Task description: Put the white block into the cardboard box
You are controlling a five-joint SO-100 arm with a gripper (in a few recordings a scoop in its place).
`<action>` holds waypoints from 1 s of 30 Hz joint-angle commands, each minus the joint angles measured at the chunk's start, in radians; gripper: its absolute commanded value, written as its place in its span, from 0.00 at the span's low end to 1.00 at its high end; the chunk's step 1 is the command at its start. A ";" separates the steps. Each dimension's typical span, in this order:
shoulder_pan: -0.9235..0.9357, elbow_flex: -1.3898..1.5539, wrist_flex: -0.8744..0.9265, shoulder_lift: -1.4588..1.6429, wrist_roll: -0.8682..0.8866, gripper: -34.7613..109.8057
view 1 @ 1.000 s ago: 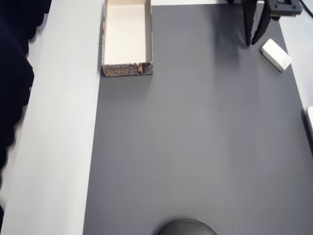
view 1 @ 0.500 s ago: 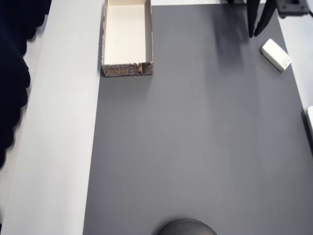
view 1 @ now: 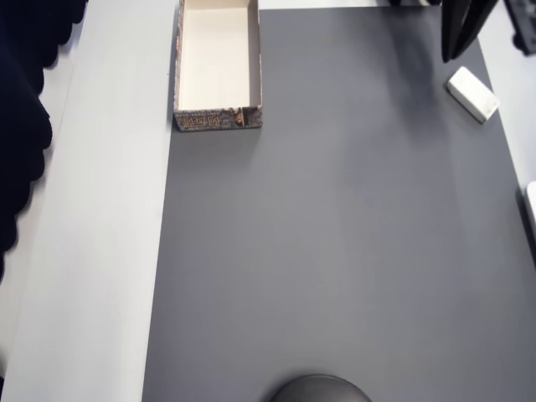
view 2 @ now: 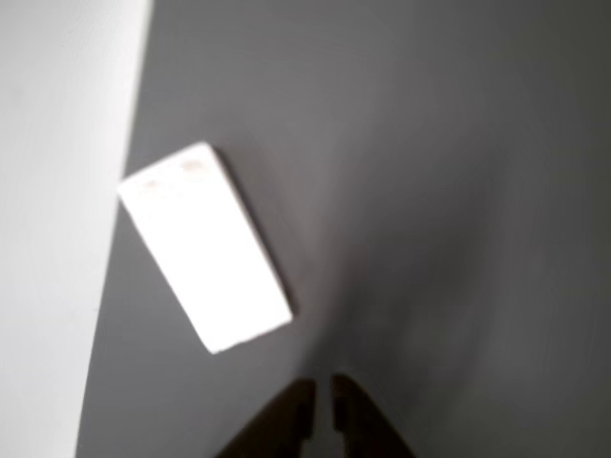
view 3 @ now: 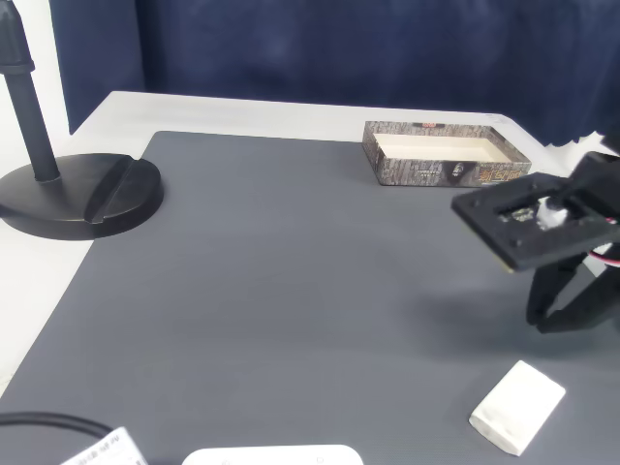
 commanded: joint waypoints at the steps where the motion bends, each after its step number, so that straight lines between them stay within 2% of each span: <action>1: -0.025 -0.163 -0.012 -0.091 0.094 0.23; 24: -0.150 -0.268 0.032 -0.308 0.092 0.23; 30: -0.186 -0.336 0.106 -0.373 0.091 0.23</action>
